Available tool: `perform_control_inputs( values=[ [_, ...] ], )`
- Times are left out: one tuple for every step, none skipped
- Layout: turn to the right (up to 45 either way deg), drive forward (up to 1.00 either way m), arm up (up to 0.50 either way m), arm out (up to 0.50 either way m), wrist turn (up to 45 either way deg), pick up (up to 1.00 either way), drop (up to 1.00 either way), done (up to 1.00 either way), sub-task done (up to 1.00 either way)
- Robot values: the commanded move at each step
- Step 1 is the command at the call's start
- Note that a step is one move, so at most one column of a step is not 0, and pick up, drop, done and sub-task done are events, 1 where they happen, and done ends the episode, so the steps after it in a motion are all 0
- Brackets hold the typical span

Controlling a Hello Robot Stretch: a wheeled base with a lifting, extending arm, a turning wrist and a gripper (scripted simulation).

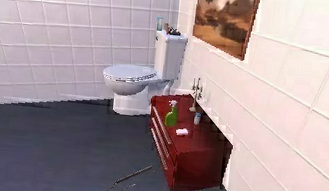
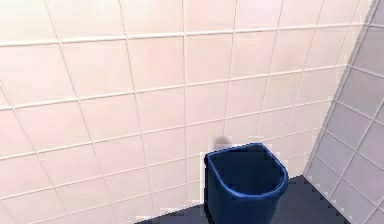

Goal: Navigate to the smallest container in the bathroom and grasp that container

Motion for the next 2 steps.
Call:
perform_control_inputs(
  values=[
    [-15.0,0.0,0.0,0.0,0.0,0.0,0.0,0.0,0.0],
    [0.0,0.75,0.0,0.0,0.0,0.0,0.0,0.0,0.0]
  ],
)
